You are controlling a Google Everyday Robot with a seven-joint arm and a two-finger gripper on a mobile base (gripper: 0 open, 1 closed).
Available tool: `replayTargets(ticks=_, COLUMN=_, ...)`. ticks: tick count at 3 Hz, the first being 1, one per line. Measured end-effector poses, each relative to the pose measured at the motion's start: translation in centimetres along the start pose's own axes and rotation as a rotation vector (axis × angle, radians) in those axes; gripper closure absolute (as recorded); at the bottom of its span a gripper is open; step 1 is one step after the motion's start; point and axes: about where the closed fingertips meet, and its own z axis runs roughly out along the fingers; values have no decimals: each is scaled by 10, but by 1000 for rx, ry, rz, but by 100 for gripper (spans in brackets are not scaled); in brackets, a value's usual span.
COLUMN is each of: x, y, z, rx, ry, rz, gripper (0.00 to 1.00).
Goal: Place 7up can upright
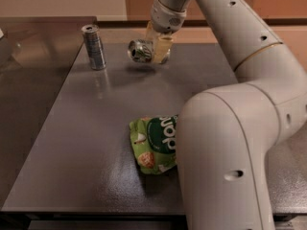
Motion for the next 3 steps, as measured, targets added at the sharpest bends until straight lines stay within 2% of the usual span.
replayTargets(ticks=1, x=-11, y=1, z=-29, rx=63, ry=-156, rz=100, gripper=100)
replayTargets(ticks=2, x=-15, y=12, z=-59, rx=112, ry=-288, rz=182, gripper=100)
replayTargets(ticks=3, x=-14, y=25, z=-80, rx=137, ry=-402, rz=257, gripper=100)
